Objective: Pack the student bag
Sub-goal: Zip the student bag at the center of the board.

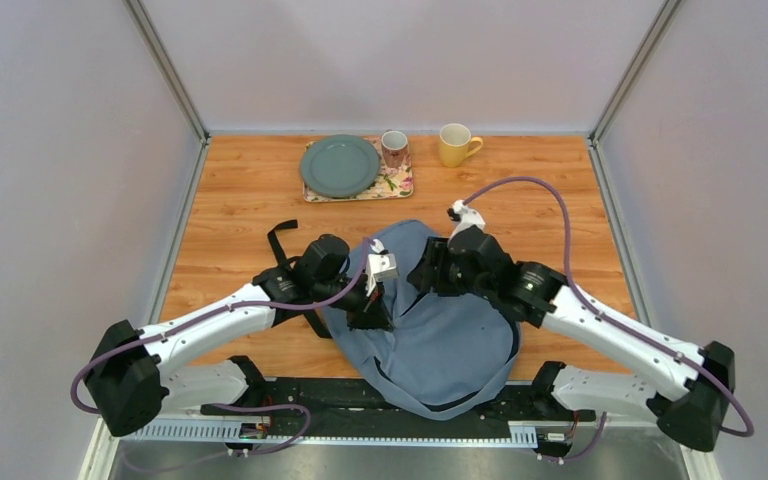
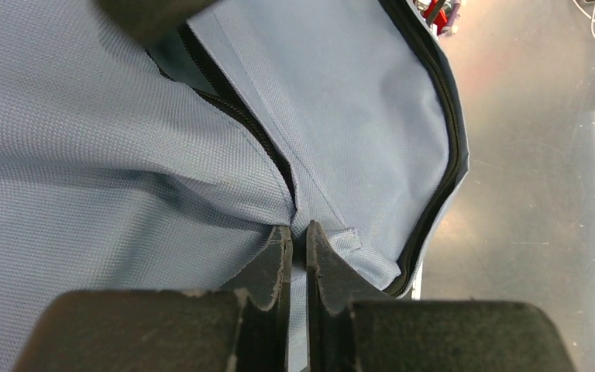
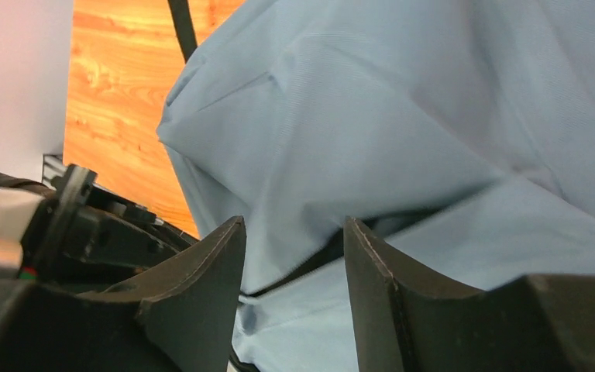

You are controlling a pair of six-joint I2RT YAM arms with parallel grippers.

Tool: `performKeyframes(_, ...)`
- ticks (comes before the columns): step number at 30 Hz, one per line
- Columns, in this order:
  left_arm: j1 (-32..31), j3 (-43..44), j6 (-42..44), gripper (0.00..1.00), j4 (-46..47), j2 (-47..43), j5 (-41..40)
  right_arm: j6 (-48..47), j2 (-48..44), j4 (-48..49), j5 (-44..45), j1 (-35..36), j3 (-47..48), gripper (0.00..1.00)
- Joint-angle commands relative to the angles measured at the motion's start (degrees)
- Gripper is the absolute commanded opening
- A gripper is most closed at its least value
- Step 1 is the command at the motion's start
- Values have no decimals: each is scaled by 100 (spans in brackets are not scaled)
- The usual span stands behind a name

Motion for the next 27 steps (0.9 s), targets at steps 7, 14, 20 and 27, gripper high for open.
performKeyframes(7,-68,-237,-202,43,119,-559,-17,-373,997,-193,-916,168,90,42)
performKeyframes(14,-60,-836,-615,54,453,-1078,-545,14,205,-164,-1426,282,-1019,33)
performKeyframes(20,-60,-1468,-1211,55,1181,-1622,-1599,-109,91,-571,-1338,589,-984,35)
performKeyframes(27,-68,-1873,-2425,57,2245,-1703,-2216,207,688,-166,-1067,1090,-958,36)
